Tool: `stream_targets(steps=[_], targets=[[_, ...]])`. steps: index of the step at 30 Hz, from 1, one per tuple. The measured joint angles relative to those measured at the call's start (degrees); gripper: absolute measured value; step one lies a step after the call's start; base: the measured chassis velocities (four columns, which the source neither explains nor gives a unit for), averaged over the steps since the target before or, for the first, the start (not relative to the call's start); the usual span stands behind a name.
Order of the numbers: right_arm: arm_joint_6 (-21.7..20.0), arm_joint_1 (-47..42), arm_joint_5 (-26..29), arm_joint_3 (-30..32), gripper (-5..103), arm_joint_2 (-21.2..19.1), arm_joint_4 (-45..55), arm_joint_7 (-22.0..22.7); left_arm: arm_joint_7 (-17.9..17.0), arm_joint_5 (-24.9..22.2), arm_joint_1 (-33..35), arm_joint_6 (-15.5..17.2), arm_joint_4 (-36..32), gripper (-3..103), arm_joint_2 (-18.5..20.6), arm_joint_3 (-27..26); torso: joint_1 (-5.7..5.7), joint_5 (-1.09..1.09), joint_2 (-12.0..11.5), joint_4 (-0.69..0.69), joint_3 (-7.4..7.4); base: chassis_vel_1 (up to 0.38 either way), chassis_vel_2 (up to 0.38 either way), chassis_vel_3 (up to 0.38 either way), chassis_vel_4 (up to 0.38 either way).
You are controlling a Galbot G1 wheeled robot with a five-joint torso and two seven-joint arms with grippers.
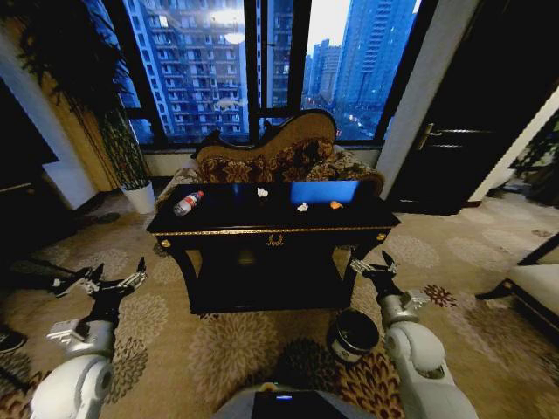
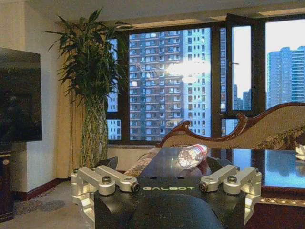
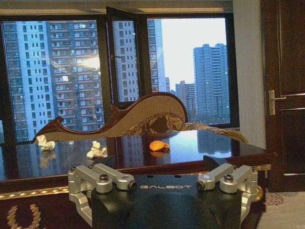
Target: Move to the front of the table and place the trash on the table into the trash bin.
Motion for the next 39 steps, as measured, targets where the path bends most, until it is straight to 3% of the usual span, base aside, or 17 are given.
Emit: stream_targets(steps=[13, 20, 28, 39], targets=[[-0.2, 0.4, -0.7, -0.7, 100, 0.0, 0.1, 0.0, 0.1, 0.1, 0.1, -0.1, 0.1, 100, -0.3, 0.1, 0.01, 0.0, 0.0, 0.0, 0.01, -0.181, 0.183, 0.181, -0.18], [-3.5, 4.7, -0.6, -2.3, 100, -1.2, 1.3, 0.0, 0.1, 0.1, 0.6, -0.2, -0.8, 100, -0.6, 0.0, 0.03, 0.0, 0.0, 0.0, 0.02, -0.08, 0.081, 0.083, -0.071], [-8.0, 11.5, 1.4, -4.5, 100, -4.9, 0.6, 0.0, 0.3, 1.3, 1.8, -0.2, -2.4, 100, -1.6, 0.1, -0.03, 0.01, 0.0, 0.0, -0.01, 0.0, 0.0, 0.0, 0.0], [-13.3, 28.6, 5.5, -14.6, 100, -12.1, -11.1, 0.0, 0.2, 2.1, 3.8, -0.2, -4.3, 100, -2.7, -1.0, 0.0, 0.01, 0.0, 0.01, 0.01, 0.0, 0.0, 0.0, 0.0]])
